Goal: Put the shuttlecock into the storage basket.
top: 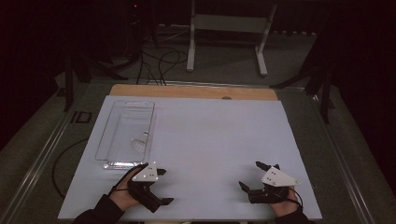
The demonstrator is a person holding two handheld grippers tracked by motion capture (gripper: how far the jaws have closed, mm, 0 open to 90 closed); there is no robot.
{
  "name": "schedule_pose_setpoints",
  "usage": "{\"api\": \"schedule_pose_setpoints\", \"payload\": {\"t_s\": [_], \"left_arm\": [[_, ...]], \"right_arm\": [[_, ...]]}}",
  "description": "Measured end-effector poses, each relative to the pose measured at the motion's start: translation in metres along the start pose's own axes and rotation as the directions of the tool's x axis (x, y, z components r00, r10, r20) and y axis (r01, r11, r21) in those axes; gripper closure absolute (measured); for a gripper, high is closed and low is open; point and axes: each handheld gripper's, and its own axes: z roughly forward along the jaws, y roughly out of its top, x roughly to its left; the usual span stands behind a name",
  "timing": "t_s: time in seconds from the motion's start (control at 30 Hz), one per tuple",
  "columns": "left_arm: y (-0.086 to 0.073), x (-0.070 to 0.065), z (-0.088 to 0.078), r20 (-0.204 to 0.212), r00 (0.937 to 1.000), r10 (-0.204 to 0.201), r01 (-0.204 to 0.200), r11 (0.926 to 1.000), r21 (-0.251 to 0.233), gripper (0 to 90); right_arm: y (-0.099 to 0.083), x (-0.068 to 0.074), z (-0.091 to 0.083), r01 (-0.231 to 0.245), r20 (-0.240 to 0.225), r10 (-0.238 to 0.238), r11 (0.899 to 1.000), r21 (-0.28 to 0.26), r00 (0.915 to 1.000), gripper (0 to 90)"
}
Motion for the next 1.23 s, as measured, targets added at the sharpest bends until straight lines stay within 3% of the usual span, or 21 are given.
{"api": "schedule_pose_setpoints", "payload": {"t_s": [0.07,0.5,1.23], "left_arm": [[-0.003,0.000,0.002,-0.015,0.9999,0.003,-0.003,0.9999,0.014,0.0],[-0.010,0.000,0.014,0.001,0.9996,-0.029,0.028,0.9936,0.110,0.0],[-0.007,0.001,0.011,0.008,0.9984,-0.056,0.055,0.9968,0.058,0.0]], "right_arm": [[0.000,0.000,0.001,0.000,-0.003,0.000,1.000,0.000,1.0000,8.5],[-0.001,0.000,0.002,-0.008,-0.015,0.009,1.000,0.007,0.9999,8.5],[-0.003,-0.001,0.004,-0.019,-0.018,0.019,1.000,0.011,0.9997,8.5]]}}
